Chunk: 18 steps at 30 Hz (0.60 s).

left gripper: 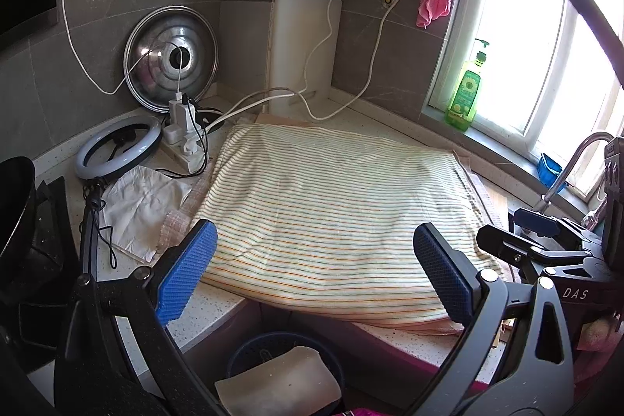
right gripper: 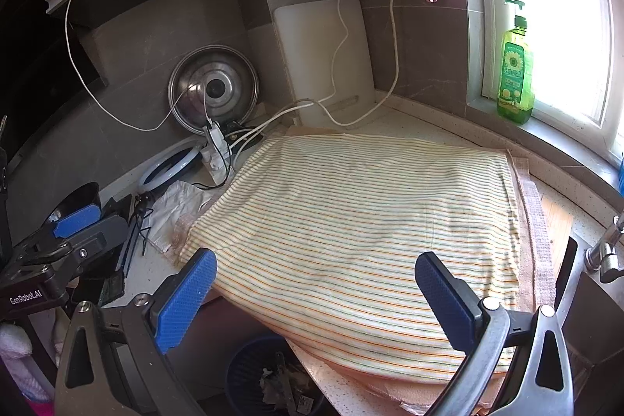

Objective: Collect trash

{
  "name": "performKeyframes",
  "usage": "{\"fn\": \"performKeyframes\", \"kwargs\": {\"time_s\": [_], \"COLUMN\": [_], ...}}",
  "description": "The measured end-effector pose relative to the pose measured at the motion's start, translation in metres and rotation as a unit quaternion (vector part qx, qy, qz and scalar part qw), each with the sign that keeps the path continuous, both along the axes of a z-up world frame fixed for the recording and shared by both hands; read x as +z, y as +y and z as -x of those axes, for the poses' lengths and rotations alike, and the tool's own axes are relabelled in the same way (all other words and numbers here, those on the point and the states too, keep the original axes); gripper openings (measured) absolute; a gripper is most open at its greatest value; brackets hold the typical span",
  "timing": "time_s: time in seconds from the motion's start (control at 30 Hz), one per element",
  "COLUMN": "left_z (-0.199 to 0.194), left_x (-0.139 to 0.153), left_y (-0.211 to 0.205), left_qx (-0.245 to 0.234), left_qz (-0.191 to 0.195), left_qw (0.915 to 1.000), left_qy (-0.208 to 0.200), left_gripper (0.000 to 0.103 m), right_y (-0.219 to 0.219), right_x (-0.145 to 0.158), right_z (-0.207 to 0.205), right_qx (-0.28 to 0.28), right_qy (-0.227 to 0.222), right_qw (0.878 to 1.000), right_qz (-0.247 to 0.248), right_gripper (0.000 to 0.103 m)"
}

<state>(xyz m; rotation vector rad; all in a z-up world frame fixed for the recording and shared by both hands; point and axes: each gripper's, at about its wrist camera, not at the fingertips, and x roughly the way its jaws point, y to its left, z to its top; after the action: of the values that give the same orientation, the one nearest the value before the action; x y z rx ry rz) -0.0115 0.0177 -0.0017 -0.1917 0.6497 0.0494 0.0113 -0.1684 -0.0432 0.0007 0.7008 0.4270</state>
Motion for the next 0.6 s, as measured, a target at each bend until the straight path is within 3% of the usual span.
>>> {"fn": "performKeyframes", "kwargs": {"time_s": [0.6], "left_z": [-0.0016], "left_x": [-0.0066], "left_y": [0.0031], "left_qx": [0.007], "left_qz": [0.002], "left_qw": [0.9999], "left_qy": [0.010], "left_gripper": [0.102], "right_y": [0.0014], "right_x": [-0.0045], "right_z": [-0.0011], "right_qx": [0.004], "right_qy": [0.005], "right_qw": [1.000], "right_qz": [0.003], "right_gripper": [0.103]}}
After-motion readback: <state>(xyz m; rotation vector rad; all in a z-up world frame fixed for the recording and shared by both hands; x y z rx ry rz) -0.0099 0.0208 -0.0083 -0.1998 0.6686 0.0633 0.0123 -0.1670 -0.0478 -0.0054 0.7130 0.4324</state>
